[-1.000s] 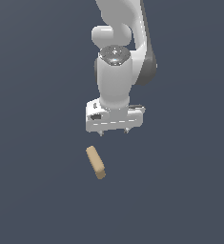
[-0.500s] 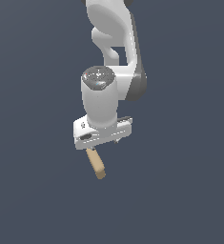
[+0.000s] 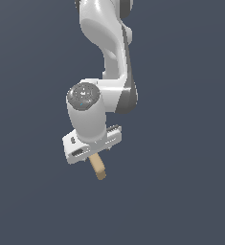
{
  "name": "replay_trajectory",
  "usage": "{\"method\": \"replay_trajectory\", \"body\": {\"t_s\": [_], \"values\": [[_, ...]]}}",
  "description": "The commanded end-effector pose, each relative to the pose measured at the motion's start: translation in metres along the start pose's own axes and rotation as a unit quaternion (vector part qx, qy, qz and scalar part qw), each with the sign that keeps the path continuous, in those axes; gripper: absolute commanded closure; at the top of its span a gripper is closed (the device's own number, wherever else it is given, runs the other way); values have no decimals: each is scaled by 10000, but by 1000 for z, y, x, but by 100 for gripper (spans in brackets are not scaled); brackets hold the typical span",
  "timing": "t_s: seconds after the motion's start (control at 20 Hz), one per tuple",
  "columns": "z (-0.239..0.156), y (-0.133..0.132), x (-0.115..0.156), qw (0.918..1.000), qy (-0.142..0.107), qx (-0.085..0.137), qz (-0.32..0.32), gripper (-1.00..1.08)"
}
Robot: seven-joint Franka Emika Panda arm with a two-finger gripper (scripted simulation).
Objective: Pick up the object and move it to a goal position.
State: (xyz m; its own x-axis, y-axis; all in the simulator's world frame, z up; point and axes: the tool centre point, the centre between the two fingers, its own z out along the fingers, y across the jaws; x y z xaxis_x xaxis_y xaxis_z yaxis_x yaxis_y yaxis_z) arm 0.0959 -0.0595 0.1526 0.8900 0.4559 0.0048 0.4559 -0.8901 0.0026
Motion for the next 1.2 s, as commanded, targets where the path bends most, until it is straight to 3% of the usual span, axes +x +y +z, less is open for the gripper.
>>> {"method": "replay_trajectory", "body": {"t_s": [0.0, 0.5, 1.15], "values": [[3, 6, 1, 9999, -11, 6, -115, -92], [10, 11, 0, 9998, -24, 13, -191, -92], [59, 10, 0, 9998, -23, 14, -213, -92]]}}
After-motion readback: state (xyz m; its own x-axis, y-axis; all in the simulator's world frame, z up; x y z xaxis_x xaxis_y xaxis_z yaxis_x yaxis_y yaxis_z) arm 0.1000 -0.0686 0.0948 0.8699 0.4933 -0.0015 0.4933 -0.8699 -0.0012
